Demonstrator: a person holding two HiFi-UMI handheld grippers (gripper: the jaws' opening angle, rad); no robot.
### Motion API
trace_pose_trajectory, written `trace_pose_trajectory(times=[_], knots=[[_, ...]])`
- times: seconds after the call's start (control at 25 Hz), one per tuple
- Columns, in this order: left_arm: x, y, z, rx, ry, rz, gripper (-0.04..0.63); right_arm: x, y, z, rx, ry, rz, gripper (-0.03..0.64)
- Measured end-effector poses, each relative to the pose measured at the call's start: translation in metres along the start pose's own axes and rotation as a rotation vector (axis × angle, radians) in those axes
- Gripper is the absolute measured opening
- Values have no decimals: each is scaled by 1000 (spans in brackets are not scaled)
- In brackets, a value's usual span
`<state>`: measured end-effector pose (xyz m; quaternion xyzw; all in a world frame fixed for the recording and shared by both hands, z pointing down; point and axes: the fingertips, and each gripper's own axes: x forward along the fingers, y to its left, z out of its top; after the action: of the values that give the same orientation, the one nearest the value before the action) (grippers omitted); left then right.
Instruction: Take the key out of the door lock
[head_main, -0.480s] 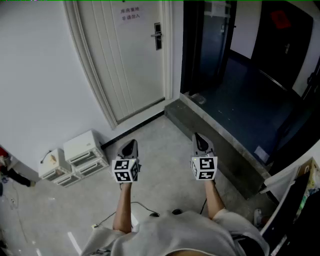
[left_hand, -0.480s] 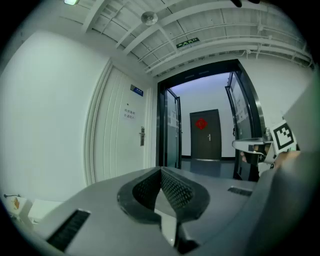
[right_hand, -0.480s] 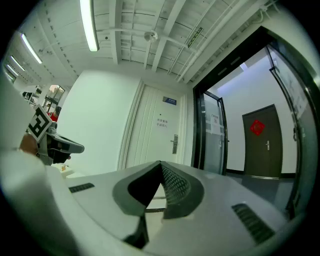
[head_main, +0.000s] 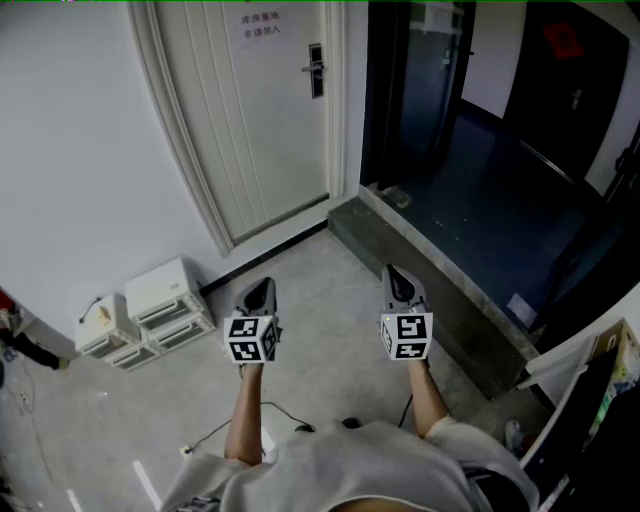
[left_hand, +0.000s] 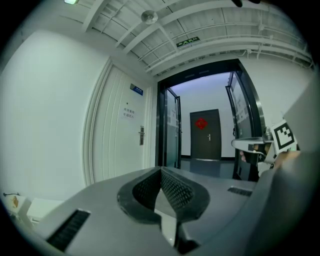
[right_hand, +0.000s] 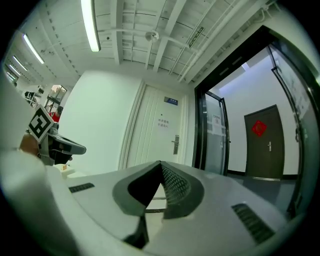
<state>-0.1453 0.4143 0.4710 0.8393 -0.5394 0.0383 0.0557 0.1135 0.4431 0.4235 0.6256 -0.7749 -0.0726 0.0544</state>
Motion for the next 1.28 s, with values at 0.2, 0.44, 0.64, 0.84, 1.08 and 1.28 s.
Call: trace_pose_trajectory(times=[0.2, 0.44, 0.64, 0.84, 1.08, 1.28], knots=[[8, -11, -1, 10, 2, 10, 18, 1, -12, -3, 6, -14, 14, 23], [25, -27, 4, 6, -6, 27, 18, 4, -31, -8, 10, -20, 36, 23], [37, -48, 4, 14, -10, 33, 18, 5, -52, -14, 11, -24, 52, 23], [43, -56, -7, 7, 7, 43, 18, 8, -59, -26, 25, -12, 71, 23], [55, -57, -7, 17, 6, 50, 18, 19, -65, -29, 31, -23, 77, 23], [68, -44, -5, 14, 8, 58, 18, 38, -66, -28, 30, -27, 82, 23]])
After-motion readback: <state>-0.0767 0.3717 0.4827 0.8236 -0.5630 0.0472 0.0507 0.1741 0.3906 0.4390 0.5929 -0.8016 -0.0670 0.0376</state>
